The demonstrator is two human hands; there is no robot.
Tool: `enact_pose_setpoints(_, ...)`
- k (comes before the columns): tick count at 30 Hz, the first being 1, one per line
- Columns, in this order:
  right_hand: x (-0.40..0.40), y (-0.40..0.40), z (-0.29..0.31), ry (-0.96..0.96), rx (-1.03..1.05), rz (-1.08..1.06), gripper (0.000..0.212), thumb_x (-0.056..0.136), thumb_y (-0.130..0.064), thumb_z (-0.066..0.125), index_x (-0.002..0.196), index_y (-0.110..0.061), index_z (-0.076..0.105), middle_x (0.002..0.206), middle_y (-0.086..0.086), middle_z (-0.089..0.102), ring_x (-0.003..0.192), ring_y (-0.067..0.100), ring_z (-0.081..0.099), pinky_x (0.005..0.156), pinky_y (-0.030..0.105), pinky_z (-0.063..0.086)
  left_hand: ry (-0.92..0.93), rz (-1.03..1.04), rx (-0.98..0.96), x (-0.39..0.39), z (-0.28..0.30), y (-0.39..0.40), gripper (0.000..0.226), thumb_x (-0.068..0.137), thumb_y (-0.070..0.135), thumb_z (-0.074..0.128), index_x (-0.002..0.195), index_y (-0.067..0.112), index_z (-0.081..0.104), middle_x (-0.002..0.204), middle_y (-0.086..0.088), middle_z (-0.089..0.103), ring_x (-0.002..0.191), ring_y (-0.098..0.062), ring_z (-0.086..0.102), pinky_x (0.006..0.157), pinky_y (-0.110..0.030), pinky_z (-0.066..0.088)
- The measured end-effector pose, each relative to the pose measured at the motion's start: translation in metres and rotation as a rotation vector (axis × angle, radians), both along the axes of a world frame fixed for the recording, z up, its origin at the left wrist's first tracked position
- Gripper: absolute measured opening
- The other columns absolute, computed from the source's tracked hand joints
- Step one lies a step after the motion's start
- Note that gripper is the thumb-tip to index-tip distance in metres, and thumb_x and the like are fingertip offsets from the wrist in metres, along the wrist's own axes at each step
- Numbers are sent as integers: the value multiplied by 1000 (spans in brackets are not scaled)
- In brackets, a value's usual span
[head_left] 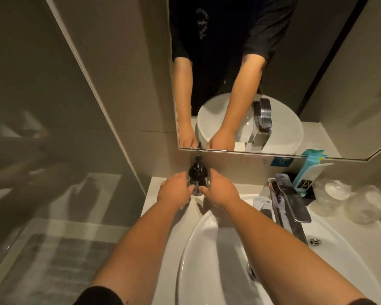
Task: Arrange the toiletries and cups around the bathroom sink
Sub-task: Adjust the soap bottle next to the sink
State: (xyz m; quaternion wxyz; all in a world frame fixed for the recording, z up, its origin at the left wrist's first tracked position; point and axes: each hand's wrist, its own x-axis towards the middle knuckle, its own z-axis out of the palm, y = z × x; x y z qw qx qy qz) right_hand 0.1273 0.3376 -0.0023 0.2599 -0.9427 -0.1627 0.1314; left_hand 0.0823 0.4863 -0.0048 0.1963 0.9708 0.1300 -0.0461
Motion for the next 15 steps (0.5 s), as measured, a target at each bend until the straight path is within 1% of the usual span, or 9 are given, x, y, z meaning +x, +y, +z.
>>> enact_pose_setpoints(3,5,3,-3,6,57,4,53,82,-35,66,127,-18,45,123,8,61,109,31,58,90,40,49,-27,-35,-59,10,-8,3,32,90,35,55,117,20,51,117,-7,59,102,-27,57,86,-43,48)
enact_pose_setpoints(8,9,11,-9,25,110,-49,52,83,-34,68,128,-20,48,121,6,65,107,28,61,86,36,49,-46,-84,-119,18,-21,10,34,91,34,55,121,19,51,119,-6,61,105,-26,59,86,-43,49)
enact_pose_setpoints(11,8,12,-10,20,136,-70,50,83,-33,68,128,-19,50,119,6,66,106,28,62,82,34,48,-71,-80,-146,19,-25,11,35,92,34,54,124,20,50,117,-5,63,101,-28,60,80,-39,49)
enact_pose_setpoints(15,5,1,-9,27,128,-129,51,85,-30,67,131,-19,48,118,7,67,106,30,62,85,36,49,-100,-76,-179,19,-29,-4,34,93,35,53,124,22,50,113,-3,66,96,-26,62,76,-38,51)
